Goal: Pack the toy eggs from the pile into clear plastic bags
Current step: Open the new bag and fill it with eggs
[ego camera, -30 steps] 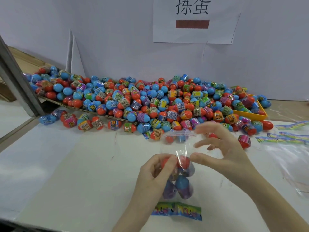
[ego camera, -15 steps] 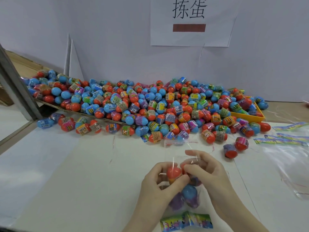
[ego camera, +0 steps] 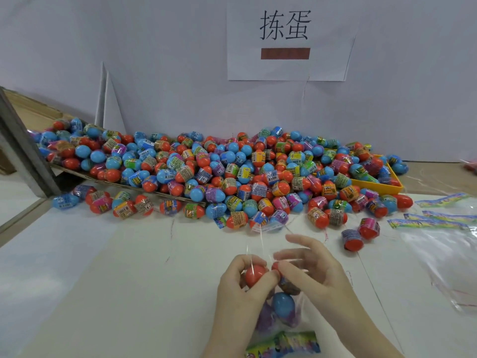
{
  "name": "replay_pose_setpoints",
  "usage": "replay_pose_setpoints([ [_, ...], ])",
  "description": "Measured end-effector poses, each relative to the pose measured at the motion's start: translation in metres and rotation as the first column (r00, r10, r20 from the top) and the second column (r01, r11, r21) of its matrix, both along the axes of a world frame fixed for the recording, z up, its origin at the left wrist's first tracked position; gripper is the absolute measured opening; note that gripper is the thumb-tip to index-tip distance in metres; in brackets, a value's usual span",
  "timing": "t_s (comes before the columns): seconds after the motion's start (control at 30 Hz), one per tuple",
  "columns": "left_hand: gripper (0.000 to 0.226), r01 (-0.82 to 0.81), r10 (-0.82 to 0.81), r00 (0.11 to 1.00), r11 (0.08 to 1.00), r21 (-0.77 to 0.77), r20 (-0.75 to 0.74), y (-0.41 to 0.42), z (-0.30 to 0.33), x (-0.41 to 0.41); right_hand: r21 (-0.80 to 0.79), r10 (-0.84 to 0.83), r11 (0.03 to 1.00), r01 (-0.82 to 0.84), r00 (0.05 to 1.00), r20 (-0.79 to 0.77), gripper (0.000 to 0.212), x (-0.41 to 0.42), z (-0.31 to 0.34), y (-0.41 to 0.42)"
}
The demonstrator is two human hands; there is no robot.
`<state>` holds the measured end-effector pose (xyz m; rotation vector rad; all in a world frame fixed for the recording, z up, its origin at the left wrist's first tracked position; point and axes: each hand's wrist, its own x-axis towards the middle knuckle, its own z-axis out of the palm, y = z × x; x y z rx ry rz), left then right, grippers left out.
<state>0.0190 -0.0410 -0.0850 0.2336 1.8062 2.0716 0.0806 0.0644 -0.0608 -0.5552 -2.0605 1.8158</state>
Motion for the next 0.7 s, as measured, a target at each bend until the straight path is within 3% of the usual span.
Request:
replay_pose_setpoints([
  [0.17, 0.015, 0.083, -0.083, 0.997, 0.997, 0.007, -0.005, -0.004, 0.004, -0.003, -0.069, 0.024, 0.997, -0.021, 0.999, 0.039, 0.012, 0.006, 0.002, 0.004],
  [0.27, 0.013, 0.070, -0.070, 0.998, 0.997, 0.029, 0.002, -0.005, 0.006, -0.003, -0.120, -0.010, 0.993, 0.015, 0.999, 0.042, 0.008, 0.006, 0.005, 0.008],
  [0.4, 0.013, 0.022, -0.022, 0.999, 1.000, 0.001, -0.023, -0.008, 0.009, -0.006, -0.070, 0.026, 0.997, -0.017, 0.991, 0.132, 0.014, 0.005, 0.010, 0.008],
  [0.47, 0.020, 0.007, -0.007, 1.000, 1.000, -0.003, -0.025, -0.008, 0.012, -0.007, 0.030, -0.016, 0.999, 0.012, 0.989, 0.150, 0.033, 0.005, 0.012, 0.006],
  [0.53, 0.029, 0.010, -0.011, 0.999, 1.000, -0.013, -0.044, -0.008, 0.013, -0.006, 0.244, -0.109, 0.966, 0.084, 0.990, 0.094, 0.054, 0.006, 0.014, 0.005],
  [0.63, 0.034, 0.011, -0.011, 0.998, 1.000, -0.007, -0.065, -0.009, 0.015, -0.004, 0.467, -0.104, 0.876, 0.124, 0.992, -0.069, 0.057, 0.001, 0.024, 0.004],
  [0.7, 0.037, 0.014, -0.013, 0.998, 1.000, 0.008, -0.064, -0.010, 0.016, -0.002, 0.538, -0.015, 0.842, 0.036, 0.999, -0.044, 0.051, -0.006, 0.034, 0.007],
])
